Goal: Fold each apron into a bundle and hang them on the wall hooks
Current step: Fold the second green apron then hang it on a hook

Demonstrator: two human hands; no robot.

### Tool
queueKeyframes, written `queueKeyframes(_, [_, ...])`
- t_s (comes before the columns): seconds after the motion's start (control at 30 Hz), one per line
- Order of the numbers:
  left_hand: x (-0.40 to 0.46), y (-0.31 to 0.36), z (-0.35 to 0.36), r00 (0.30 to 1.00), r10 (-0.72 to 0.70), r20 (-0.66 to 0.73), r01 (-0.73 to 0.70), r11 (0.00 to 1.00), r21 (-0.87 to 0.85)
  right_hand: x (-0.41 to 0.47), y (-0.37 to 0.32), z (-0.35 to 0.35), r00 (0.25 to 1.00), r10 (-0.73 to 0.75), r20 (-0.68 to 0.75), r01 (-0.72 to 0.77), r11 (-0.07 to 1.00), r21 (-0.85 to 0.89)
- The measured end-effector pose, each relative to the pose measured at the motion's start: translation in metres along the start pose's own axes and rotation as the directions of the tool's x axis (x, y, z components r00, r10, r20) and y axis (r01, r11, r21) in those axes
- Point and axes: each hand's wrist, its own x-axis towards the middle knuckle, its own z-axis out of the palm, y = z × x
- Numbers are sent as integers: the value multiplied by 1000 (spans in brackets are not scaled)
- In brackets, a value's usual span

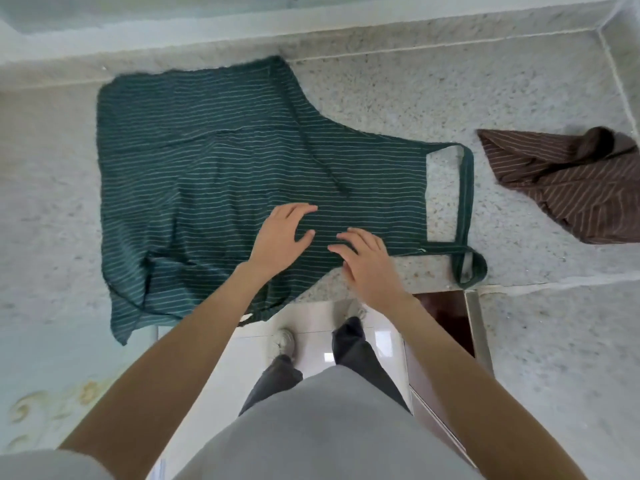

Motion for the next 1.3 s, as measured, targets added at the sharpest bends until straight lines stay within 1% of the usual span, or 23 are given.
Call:
queueKeyframes(0.1, [-57, -55, -30, 998, -62, -19, 63, 992, 110, 12, -57, 29, 994, -104, 27, 102, 993, 54])
queueKeyframes(0.17, [-97, -90, -48, 996, -82, -26, 85, 987, 133, 12, -93, 46, 986, -130, 101, 125, 990, 58])
queueKeyframes(0.23, [-135, -120, -61, 996, -92, 15, 89, 988, 129, 8, -119, 64, 977, -87, 194, 87, 996, 6])
queueKeyframes(0.3, [-168, -145, -72, 983, -146, 110, 129, 980, 151, 5, -132, 77, 963, 6, 270, 27, 992, -120])
queueKeyframes(0.33, [-181, -158, -76, 976, -153, 158, 122, 974, 190, 6, -133, 81, 957, 58, 283, -4, 982, -190])
queueKeyframes(0.4, [-196, -177, -82, 960, -141, 242, 68, 956, 287, 9, -126, 79, 946, 124, 299, -43, 964, -263])
queueKeyframes(0.47, [-201, -191, -86, 951, -132, 280, 24, 934, 356, 14, -121, 74, 946, 124, 299, -49, 968, -247])
queueKeyframes(0.57, [-201, -200, -87, 959, -98, 266, -20, 913, 408, 16, -118, 65, 950, 83, 300, -30, 983, -179])
queueKeyframes(0.63, [-202, -203, -85, 983, -22, 184, -56, 910, 410, 11, -116, 62, 961, 45, 272, 8, 982, -191])
queueKeyframes(0.67, [-202, -205, -85, 989, -2, 145, -55, 920, 389, 7, -116, 61, 966, 36, 255, 18, 978, -207])
queueKeyframes(0.7, [-202, -205, -86, 990, -9, 142, -45, 928, 371, 4, -117, 58, 971, 41, 235, 14, 974, -225])
queueKeyframes(0.77, [-200, -204, -86, 981, -42, 191, -29, 934, 356, -7, -117, 51, 974, 75, 212, -14, 960, -279])
queueKeyframes(0.83, [-198, -201, -84, 975, -74, 211, -5, 937, 350, -24, -115, 48, 967, 141, 211, -52, 925, -375])
queueKeyframes(0.9, [-198, -195, -79, 980, -75, 185, 11, 945, 326, -43, -111, 46, 954, 241, 179, -141, 886, -442])
queueKeyframes(0.93, [-199, -193, -76, 986, -54, 156, 1, 947, 321, -50, -111, 46, 957, 255, 135, -175, 885, -432])
queueKeyframes(0.97, [-200, -190, -72, 991, -27, 129, -16, 946, 322, -54, -113, 48, 968, 234, 94, -179, 900, -397])
queueKeyframes(1.0, [-200, -187, -69, 994, -3, 113, -34, 944, 328, -55, -118, 51, 980, 185, 75, -147, 923, -356])
queueKeyframes(1.07, [-200, -180, -63, 994, 30, 102, -62, 942, 331, -49, -140, 59, 992, 76, 104, -37, 942, -333])
queueKeyframes(1.1, [-200, -176, -58, 994, 35, 104, -68, 941, 332, -46, -150, 65, 987, 61, 147, -5, 935, -356])
queueKeyframes(1.13, [-200, -173, -54, 994, 41, 105, -75, 936, 345, -42, -157, 73, 979, 86, 187, -9, 925, -379])
queueKeyframes(1.17, [-200, -170, -49, 993, 45, 113, -83, 928, 364, -40, -161, 80, 968, 144, 205, -51, 915, -401])
queueKeyframes(1.23, [-199, -168, -44, 992, 24, 123, -73, 908, 413, -37, -161, 90, 949, 241, 205, -134, 892, -431])
queueKeyframes(1.3, [-197, -169, -38, 991, -22, 134, -43, 883, 467, -34, -159, 98, 946, 272, 178, -164, 873, -459])
